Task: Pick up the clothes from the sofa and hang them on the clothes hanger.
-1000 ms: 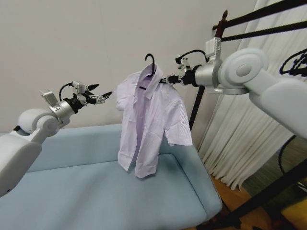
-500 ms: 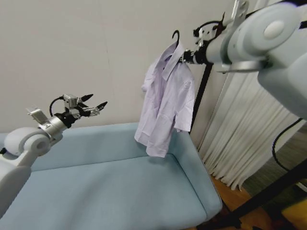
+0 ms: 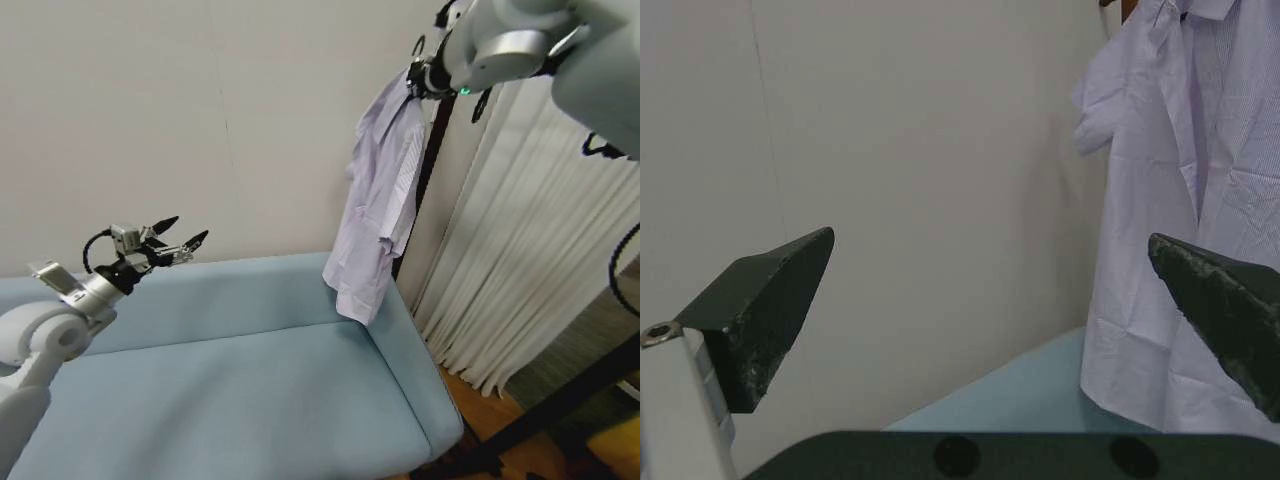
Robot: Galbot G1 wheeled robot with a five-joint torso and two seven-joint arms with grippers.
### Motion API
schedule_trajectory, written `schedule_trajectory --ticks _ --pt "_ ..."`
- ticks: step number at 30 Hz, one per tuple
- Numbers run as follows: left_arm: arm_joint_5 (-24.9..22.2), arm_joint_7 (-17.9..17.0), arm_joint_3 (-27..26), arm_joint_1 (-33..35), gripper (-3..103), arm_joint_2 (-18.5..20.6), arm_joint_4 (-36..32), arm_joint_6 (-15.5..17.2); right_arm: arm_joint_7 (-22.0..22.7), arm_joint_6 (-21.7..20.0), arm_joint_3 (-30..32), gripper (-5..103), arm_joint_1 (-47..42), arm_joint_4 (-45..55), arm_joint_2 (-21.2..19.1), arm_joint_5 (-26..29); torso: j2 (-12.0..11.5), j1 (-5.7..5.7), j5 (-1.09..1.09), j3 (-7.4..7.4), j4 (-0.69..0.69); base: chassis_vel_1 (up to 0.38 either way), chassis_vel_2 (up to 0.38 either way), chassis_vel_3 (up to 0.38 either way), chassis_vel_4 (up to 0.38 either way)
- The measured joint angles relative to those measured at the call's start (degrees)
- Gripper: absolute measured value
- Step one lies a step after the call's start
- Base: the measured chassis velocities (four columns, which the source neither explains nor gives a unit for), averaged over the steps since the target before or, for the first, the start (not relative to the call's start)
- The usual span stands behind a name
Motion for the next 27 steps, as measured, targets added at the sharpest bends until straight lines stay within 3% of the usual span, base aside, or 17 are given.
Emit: schedule_trajectory --ticks 8,10,19,22,24,27 --pt "0.6 0.1 -0.8 0.4 100 -3.4 0.1 -0.1 1.7 1.2 -5.6 2 5.0 -11.3 6.8 1.1 0.0 0.0 -0.03 0.0 0.0 0.0 0.0 0.0 0.0" --pt "1.2 -1.0 -0.2 -0.6 100 -6.0 -0.4 0.4 2.0 1.3 -7.2 2 5.1 -17.3 10.2 1.2 0.0 0.0 -0.04 0.0 0.01 0.0 0.0 0.0 0.0" --pt "2.8 -1.4 0.6 -1.0 100 -9.5 -0.8 1.0 1.6 1.6 -6.4 2 -0.1 -31.6 15.5 -1.7 0.0 0.01 -0.01 0.01 0.0 0.0 0.0 0.0 0.0" --pt "3.8 -0.8 0.9 -0.9 100 -10.6 0.0 0.8 -1.1 0.4 -4.5 2 -4.0 -40.7 18.1 -6.6 0.0 0.02 0.0 0.01 0.01 0.0 0.0 0.0 0.0" --pt "3.9 -0.6 1.0 -0.9 100 -10.6 0.1 0.8 -1.4 0.2 -4.1 2 -4.4 -41.7 18.4 -7.3 0.0 0.02 0.0 0.01 0.01 0.0 0.0 0.0 0.0" --pt "4.5 -0.2 1.8 -1.8 100 -10.6 1.2 0.4 -6.0 -2.2 -0.7 2 -6.9 -51.0 20.7 -15.0 0.0 0.02 -0.01 0.01 0.01 0.0 0.0 0.0 0.0"
